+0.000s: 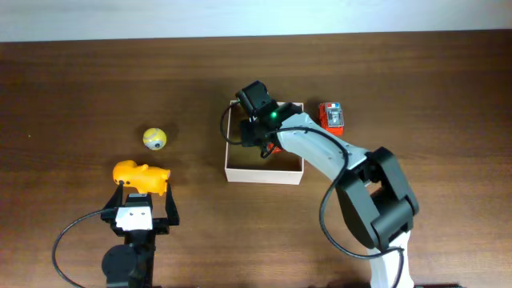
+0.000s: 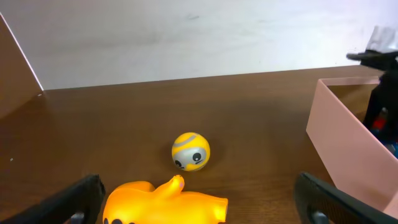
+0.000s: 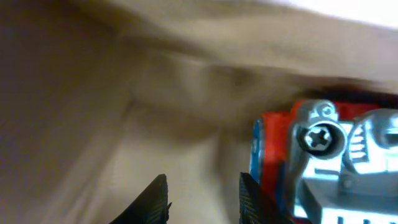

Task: Pack container
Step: 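Open the right gripper and release the toy inside the box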

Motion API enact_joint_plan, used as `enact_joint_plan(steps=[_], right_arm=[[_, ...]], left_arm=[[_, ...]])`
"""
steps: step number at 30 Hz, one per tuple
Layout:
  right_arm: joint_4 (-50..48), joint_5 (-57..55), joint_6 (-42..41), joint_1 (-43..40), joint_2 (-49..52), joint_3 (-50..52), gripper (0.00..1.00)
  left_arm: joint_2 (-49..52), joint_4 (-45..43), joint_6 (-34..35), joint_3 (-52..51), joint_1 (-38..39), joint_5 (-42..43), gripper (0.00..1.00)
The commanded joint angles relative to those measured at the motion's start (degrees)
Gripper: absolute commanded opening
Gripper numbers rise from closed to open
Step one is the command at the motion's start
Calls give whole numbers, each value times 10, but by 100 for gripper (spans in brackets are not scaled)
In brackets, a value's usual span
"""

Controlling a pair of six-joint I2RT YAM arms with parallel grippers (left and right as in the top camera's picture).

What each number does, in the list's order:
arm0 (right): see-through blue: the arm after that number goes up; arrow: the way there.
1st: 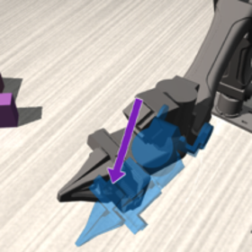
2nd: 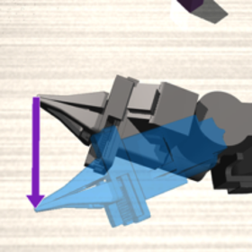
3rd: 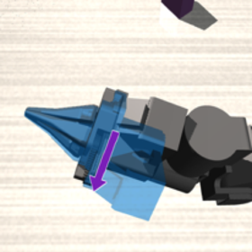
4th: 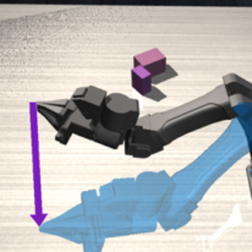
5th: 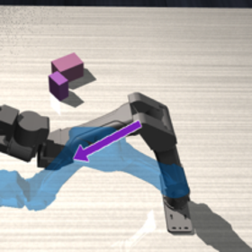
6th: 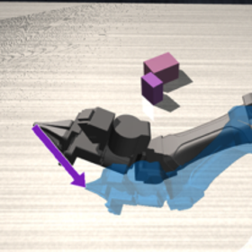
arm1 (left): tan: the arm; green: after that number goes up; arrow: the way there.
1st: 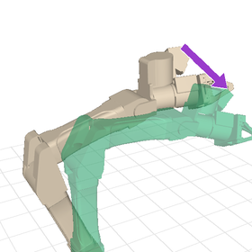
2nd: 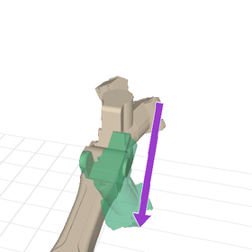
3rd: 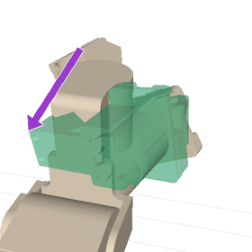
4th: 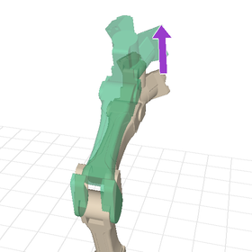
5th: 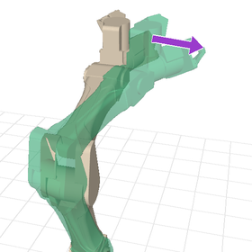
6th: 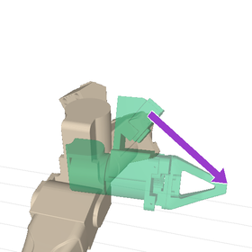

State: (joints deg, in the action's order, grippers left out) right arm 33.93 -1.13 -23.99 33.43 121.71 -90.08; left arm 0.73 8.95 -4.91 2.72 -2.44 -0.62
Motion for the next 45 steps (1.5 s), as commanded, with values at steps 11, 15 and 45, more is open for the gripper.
enact_joint_plan(steps=[11,15,45], right_arm=[[3,-11,2,-36,5,2,30],[3,-11,2,-47,5,2,30],[-33,-11,219,-53,5,2,31]], left_arm=[[-4,0,-5,-2,-3,7,99],[-4,0,-5,-2,-3,7,99],[-4,0,-5,-2,-3,7,99]])
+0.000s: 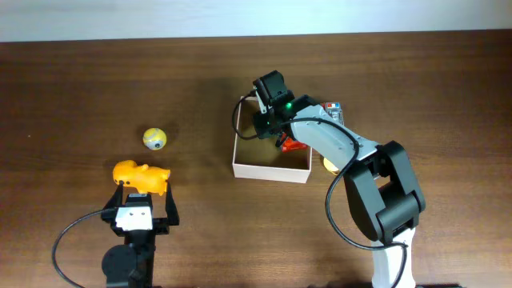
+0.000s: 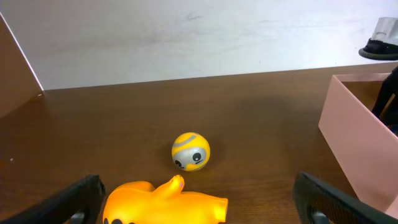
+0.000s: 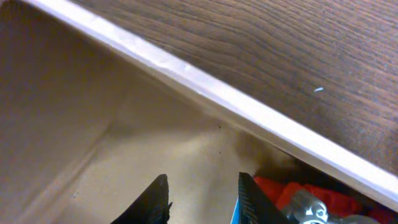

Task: Pack container
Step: 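Open the right gripper and release the toy inside the box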

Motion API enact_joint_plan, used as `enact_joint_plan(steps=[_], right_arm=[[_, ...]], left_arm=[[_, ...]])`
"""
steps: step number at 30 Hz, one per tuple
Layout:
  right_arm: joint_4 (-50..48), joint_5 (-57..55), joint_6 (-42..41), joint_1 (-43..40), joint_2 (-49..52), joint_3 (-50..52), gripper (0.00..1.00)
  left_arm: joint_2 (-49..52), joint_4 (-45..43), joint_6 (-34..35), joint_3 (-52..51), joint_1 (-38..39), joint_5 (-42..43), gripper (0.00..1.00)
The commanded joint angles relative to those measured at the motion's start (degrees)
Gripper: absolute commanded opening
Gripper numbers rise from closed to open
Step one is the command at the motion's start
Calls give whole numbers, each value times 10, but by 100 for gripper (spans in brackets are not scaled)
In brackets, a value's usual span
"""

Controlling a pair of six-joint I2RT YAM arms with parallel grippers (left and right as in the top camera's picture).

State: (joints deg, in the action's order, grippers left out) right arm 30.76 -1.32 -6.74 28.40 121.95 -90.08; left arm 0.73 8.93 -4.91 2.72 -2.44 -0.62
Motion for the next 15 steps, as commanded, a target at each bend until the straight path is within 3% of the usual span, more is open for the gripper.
enact_joint_plan(steps=[1,15], right_arm=[[-2,-9,51,-3,3,2,30],[16,-56,80,-3,3,2,22]], left_arm=[[-4,0,-5,-2,-3,7,99],[-4,0,-5,-2,-3,7,99]])
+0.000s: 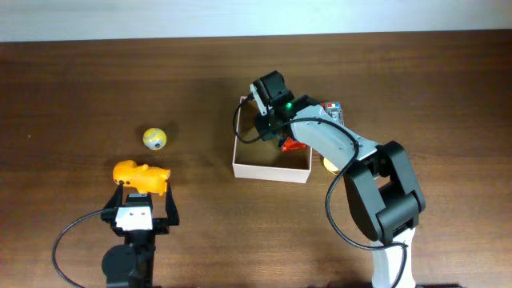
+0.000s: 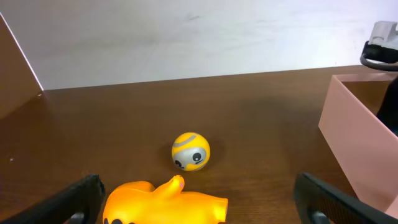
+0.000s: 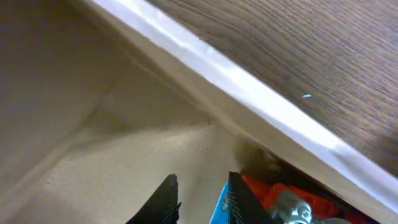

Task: Pack container
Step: 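Open the right gripper and release the toy inside the box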

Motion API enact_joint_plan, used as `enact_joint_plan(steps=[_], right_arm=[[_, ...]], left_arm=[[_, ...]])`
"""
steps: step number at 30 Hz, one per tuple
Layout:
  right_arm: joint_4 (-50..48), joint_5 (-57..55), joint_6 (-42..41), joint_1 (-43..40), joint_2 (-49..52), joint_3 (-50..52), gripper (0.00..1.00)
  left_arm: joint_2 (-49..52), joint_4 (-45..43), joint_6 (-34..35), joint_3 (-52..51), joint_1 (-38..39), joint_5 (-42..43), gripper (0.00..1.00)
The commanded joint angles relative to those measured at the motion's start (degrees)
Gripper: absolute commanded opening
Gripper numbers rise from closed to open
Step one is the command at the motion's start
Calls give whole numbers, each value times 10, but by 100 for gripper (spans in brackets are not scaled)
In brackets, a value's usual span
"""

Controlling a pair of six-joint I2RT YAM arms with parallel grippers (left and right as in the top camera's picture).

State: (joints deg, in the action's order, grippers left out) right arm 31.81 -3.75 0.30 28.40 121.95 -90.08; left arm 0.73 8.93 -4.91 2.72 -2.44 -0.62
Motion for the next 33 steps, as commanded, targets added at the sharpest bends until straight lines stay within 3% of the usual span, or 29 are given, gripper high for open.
enact_joint_plan(steps=[1,33], right_arm=[[9,-38,10,-4,3,2,22],[18,-130,10,-7,3,2,24]], left_arm=[[-4,0,-5,-2,-3,7,99],[-4,0,-5,-2,-3,7,99]])
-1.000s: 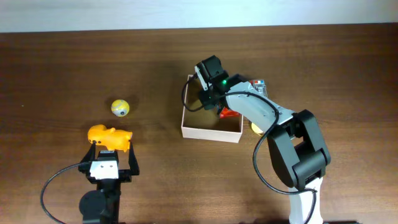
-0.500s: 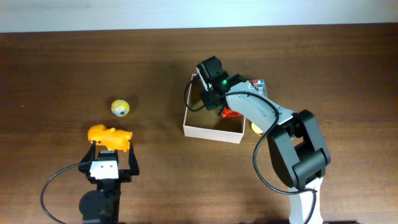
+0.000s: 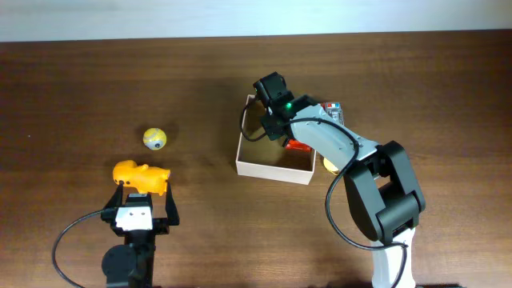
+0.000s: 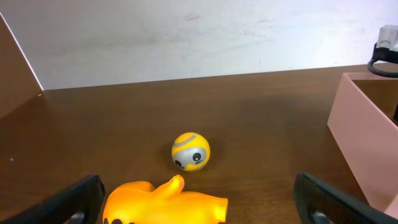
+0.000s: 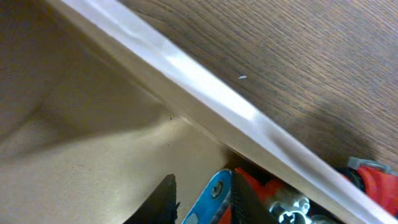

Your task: Pack container

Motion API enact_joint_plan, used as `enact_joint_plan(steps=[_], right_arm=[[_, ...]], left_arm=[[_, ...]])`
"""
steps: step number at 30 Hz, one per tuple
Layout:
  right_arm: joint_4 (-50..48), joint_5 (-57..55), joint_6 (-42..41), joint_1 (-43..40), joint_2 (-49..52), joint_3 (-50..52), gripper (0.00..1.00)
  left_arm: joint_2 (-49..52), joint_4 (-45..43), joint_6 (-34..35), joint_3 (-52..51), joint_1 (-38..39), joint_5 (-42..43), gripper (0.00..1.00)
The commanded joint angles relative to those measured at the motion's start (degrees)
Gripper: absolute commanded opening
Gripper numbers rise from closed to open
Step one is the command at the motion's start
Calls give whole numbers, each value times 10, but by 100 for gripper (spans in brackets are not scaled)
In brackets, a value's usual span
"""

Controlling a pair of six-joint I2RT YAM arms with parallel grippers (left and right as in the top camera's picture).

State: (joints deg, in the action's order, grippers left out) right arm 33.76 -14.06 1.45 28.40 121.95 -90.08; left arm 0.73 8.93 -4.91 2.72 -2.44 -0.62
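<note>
A white cardboard box (image 3: 272,170) sits mid-table; its pink wall (image 4: 367,149) shows in the left wrist view and its rim (image 5: 205,99) crosses the right wrist view. My right gripper (image 3: 280,130) reaches down inside it. Its fingers stand narrowly apart (image 5: 202,199), with the blue part of a red and blue toy (image 5: 214,193) between them. That toy (image 3: 298,146) lies in the box's right half. An orange animal toy (image 3: 142,175) lies between the wide-open fingers of my left gripper (image 4: 202,205). A yellow ball (image 4: 191,151) rests beyond it.
A second red and blue item (image 3: 332,110) lies outside the box at its far right corner. A small yellow object (image 3: 329,164) peeks out at the box's right side. A pale wall borders the table's far edge.
The box has shifted slightly right and turned a little. My right gripper sits a bit further right inside it, fingers at the same narrow gap on the blue part. The left arm is unchanged.
My right gripper was first deep in the box beside the red toy, with the box further left. Then the box stood further right and the fingers faced its far wall. They then narrowed around the toy's blue part, and the box has shifted right again.
</note>
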Motion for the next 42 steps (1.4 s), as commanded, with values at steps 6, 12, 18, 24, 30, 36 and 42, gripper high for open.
enact_joint_plan(steps=[6,12,18,24,30,36,42], right_arm=[[2,-27,-2,-17,3,2,24],[-13,25,-2,-17,2,1,24],[-28,105,-4,2,2,-16,29],[-38,121,-4,32,2,-19,34],[-38,122,-22,49,2,-19,34],[-37,148,-23,57,2,-19,34],[-38,152,-23,73,2,-19,34]], left_arm=[[-4,0,-5,-2,-3,7,99],[-4,0,-5,-2,-3,7,99],[-4,0,-5,-2,-3,7,99],[-4,0,-5,-2,-3,7,99],[-4,0,-5,-2,-3,7,99],[-4,0,-5,-2,-3,7,99],[-4,0,-5,-2,-3,7,99]])
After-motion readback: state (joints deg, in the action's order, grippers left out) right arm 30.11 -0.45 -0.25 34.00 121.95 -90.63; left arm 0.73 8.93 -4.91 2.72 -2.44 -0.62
